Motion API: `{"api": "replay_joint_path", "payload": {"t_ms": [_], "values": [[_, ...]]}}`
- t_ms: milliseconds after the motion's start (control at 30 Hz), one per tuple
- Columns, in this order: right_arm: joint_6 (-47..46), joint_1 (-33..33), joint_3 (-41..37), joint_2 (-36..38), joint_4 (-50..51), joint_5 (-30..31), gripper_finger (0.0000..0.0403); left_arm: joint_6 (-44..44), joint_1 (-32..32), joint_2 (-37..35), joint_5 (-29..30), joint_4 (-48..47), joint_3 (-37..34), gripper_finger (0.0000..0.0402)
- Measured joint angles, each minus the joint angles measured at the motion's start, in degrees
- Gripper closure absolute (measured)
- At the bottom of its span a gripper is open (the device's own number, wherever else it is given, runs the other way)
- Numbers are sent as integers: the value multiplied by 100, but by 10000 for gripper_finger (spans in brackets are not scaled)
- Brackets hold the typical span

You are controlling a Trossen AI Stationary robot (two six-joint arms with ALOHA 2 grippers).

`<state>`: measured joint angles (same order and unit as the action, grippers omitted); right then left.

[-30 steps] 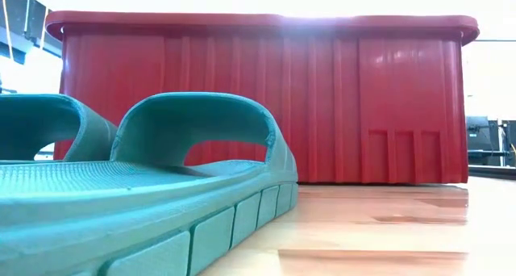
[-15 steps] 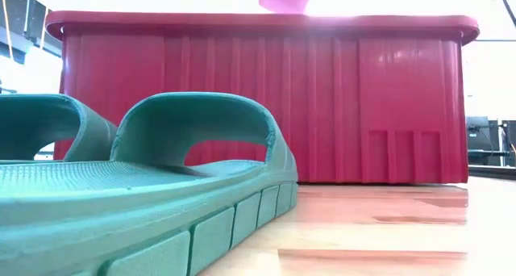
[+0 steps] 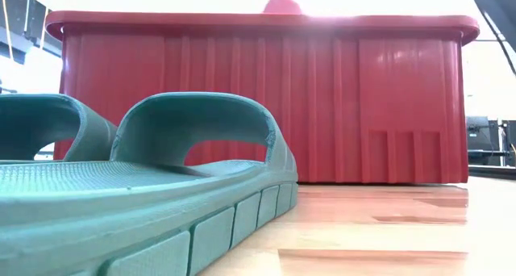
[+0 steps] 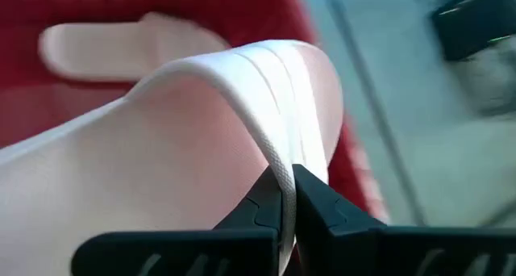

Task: Pick and place slides into bin
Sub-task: Put the pink slide into the red bin

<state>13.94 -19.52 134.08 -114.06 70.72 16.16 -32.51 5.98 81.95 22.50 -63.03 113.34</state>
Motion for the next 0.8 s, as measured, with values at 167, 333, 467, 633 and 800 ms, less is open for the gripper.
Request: {"api": "replay_joint_path", "payload": {"t_ms": [167,333,467,633,800], "values": [[-17,-40,0,-719,-366,-159,403,26,0,2,2,-6,0,273],[-243,48,-2,-1383,-470,93,403,25,0,2,2,-6,-60,273],[-236,105,-2,-1802,-535,562,403,-3,0,7,2,-62,-179,273],[-360,70,-2,-2176,-725,616,403,-7,0,46,2,-61,-348,273],[-496,38,-2,-2309,-1040,565,403,-28,0,37,4,3,-533,273]]}}
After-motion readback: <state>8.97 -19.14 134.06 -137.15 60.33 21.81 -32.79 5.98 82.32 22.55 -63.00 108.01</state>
